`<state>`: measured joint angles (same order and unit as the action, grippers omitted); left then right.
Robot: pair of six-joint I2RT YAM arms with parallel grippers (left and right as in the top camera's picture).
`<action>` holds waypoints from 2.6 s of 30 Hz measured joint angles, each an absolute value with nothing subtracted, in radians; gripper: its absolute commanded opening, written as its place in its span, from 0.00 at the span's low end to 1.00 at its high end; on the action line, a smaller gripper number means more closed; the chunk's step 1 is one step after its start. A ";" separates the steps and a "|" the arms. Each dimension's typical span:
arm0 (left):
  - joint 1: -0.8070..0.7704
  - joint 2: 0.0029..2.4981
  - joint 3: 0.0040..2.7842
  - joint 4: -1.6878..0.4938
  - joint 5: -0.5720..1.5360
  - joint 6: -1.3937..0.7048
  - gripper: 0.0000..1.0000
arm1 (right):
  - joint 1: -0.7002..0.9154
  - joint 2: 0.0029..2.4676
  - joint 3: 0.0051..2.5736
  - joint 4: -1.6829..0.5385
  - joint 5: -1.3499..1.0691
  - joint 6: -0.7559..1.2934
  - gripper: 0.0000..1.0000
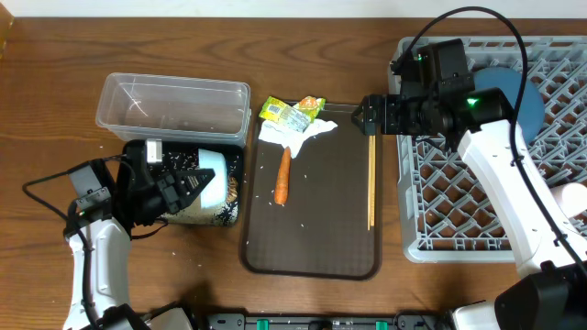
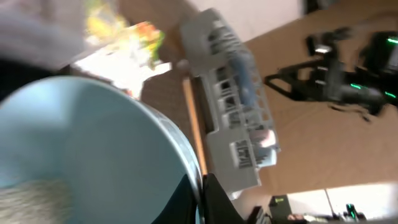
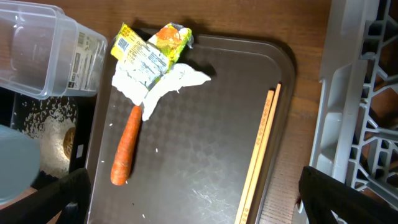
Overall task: Sort waste into correct bins and load items into the dishwasher rack
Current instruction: 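Tip the light-blue bowl over the black tray to dump rice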
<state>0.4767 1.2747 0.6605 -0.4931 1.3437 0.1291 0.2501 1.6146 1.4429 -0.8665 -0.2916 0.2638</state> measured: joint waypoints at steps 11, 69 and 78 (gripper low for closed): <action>0.474 1.275 0.657 -0.514 1.379 0.189 0.06 | 0.250 1.615 1.443 -0.862 -0.292 0.264 0.99; 0.478 1.274 0.616 -0.255 1.363 -0.038 0.06 | 0.250 1.615 1.443 -0.859 -0.292 0.264 0.99; 0.481 1.275 0.614 -0.174 1.408 -0.126 0.06 | 0.250 1.615 1.443 -0.856 -0.292 0.264 0.99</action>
